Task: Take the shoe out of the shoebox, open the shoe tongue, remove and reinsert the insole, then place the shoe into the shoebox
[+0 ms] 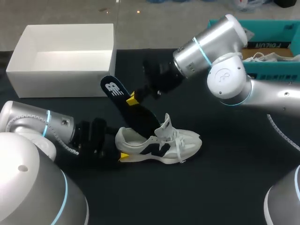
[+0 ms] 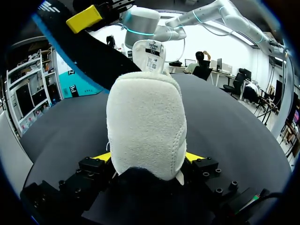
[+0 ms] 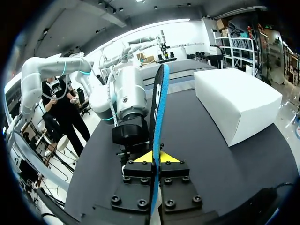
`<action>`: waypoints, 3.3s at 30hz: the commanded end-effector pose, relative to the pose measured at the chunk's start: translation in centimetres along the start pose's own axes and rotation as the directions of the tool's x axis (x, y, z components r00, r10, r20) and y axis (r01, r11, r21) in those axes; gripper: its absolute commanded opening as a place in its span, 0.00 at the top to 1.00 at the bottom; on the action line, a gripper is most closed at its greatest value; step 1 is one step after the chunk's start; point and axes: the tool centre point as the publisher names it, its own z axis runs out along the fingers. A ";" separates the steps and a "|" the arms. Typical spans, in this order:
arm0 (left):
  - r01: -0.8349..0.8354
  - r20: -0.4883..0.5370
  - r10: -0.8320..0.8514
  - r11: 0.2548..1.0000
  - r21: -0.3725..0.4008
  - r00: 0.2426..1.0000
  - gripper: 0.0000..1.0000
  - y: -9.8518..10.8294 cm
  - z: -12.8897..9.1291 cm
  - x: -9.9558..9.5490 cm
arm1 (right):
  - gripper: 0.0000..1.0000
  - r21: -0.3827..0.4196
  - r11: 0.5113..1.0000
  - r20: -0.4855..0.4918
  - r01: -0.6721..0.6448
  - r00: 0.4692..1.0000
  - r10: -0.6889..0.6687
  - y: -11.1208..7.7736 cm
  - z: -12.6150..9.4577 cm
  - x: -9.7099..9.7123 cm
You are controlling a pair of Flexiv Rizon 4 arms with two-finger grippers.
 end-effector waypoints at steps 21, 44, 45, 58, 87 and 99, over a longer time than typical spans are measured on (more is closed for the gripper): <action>0.000 0.001 0.000 1.000 -0.001 1.000 1.00 0.0 0.0 0.1 | 1.00 -0.142 0.987 0.052 -0.072 0.995 0.080 3.9 -4.8 2.0; 0.000 0.001 0.000 1.000 -0.001 1.000 1.00 0.0 0.0 0.1 | 1.00 -0.395 0.901 -0.035 -0.181 0.983 0.182 8.0 -15.3 6.3; 0.000 0.001 0.000 1.000 -0.001 1.000 1.00 0.0 0.0 0.1 | 1.00 -0.387 0.905 -0.024 -0.175 0.983 0.180 8.0 -16.0 6.6; 0.000 0.001 0.000 1.000 -0.001 1.000 1.00 0.0 0.0 0.1 | 1.00 -0.328 0.924 0.043 -0.198 0.974 0.224 6.8 -22.0 9.9; 0.000 0.001 0.000 1.000 -0.001 1.000 1.00 0.0 0.0 0.1 | 1.00 -0.453 0.854 0.050 -0.256 0.949 0.310 5.6 -25.0 19.5; 0.000 0.001 0.000 1.000 -0.001 1.000 1.00 0.0 0.0 0.1 | 1.00 -0.425 0.857 -0.011 -0.292 0.948 0.318 4.9 -25.3 22.2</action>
